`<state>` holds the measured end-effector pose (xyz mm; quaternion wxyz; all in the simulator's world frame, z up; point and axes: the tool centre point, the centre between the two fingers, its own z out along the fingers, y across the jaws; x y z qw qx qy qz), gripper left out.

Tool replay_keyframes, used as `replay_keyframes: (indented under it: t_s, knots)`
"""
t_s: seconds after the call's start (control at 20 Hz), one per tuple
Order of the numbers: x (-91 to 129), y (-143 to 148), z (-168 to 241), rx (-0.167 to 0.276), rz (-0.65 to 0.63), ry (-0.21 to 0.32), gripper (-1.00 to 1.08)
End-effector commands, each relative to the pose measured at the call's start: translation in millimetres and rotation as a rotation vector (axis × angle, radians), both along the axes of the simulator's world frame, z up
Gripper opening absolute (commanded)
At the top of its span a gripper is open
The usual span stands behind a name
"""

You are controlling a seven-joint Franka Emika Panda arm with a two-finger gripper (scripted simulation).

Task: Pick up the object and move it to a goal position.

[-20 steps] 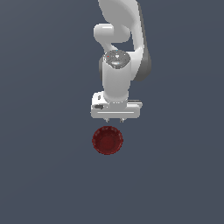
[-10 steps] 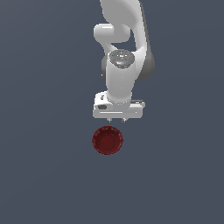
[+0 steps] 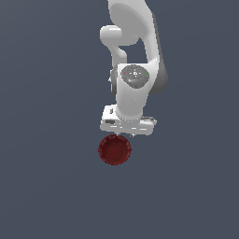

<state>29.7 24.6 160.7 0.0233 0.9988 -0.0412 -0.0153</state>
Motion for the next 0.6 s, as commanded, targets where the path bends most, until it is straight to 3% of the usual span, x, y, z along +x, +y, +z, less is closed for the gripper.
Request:
replay_keyframes:
  t_s: [0.0,0.55]
  knots:
    - [6.6,0.8,-7.9,-0.019,-0.035,0.016,0.28]
    - [38.1,5.9,-54.2,-0.170,-0.232,0.083,0.28]
